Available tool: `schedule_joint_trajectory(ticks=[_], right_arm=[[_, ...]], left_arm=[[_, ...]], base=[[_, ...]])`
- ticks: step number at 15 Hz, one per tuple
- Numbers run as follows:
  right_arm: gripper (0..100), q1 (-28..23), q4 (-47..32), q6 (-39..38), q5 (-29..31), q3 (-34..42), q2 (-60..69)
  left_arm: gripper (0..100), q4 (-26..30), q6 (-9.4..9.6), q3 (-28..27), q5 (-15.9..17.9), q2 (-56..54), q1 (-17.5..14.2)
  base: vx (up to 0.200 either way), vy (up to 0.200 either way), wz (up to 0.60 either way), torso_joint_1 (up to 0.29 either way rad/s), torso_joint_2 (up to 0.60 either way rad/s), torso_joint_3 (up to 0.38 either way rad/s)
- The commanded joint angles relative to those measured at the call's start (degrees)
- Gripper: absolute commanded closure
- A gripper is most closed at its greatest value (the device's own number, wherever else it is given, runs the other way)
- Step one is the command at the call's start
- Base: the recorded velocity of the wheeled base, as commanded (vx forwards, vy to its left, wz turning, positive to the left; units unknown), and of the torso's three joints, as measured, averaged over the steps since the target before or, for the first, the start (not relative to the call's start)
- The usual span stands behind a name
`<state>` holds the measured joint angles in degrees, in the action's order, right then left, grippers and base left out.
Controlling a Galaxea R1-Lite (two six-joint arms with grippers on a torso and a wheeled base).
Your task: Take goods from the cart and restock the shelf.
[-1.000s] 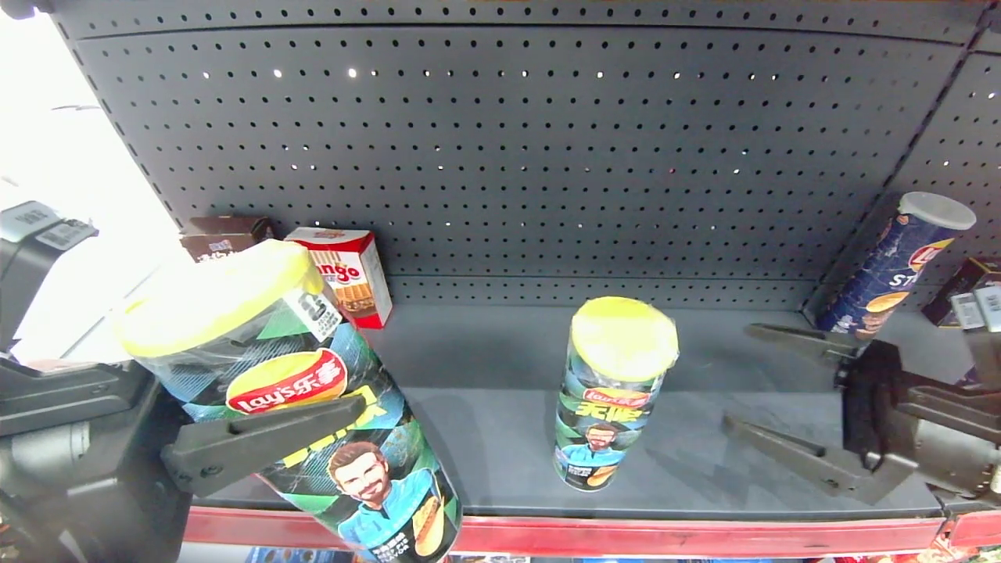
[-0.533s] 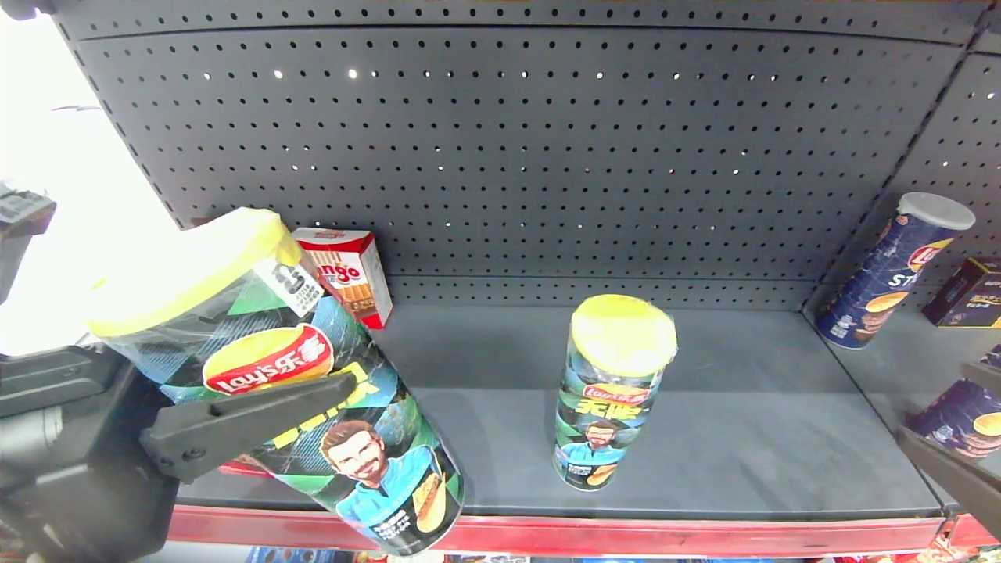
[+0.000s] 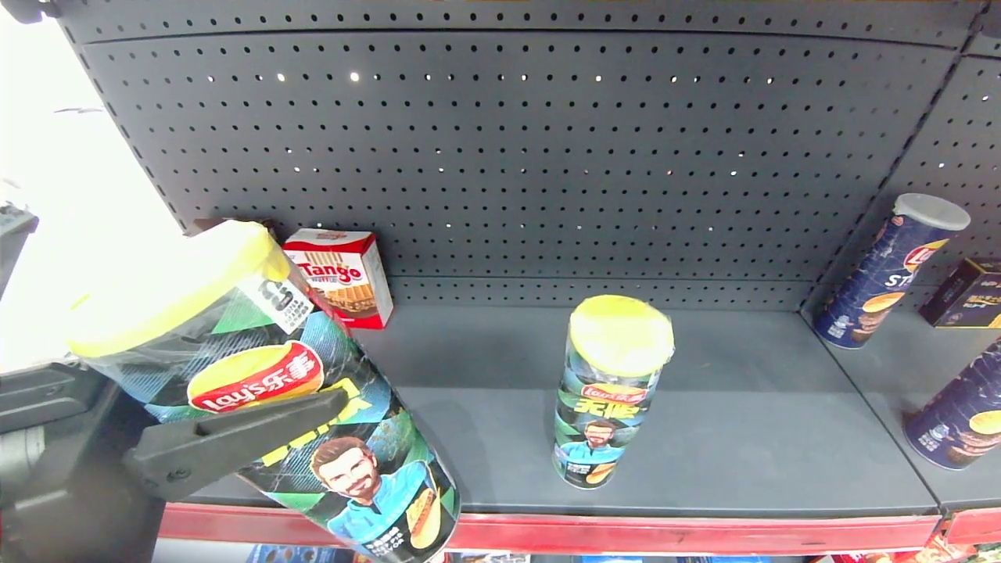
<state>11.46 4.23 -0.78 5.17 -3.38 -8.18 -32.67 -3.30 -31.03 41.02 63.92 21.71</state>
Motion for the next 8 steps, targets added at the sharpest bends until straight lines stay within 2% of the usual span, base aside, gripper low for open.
schedule_joint_trajectory(ticks=[1, 3, 4, 8], right_arm=[[0, 0.0, -0.2, 0.3, 1.5, 3.4, 2.5], [0, 0.0, -1.8, 2.7, -4.1, 3.4, 2.5], [0, 0.0, -5.1, 2.4, -4.4, 3.1, 2.4], [0, 0.0, -4.1, 1.0, -4.3, 3.4, 2.4]], left_arm=[[100, -0.1, -0.04, 0.1, 0.0, -0.2, 0.0], [100, -0.1, 0.23, 0.1, 0.1, -0.3, 0.1], [100, 0.0, 0.32, 0.2, 0.1, -0.5, 0.1], [100, 0.0, 0.84, -0.2, 0.5, -2.0, 1.1]], base=[[0.000, 0.000, 0.00, 0.000, 0.00, 0.000], [0.000, 0.000, 0.00, 0.000, 0.00, 0.000], [0.000, 0.000, 0.00, 0.000, 0.00, 0.000], [0.000, 0.000, 0.00, 0.000, 0.00, 0.000]])
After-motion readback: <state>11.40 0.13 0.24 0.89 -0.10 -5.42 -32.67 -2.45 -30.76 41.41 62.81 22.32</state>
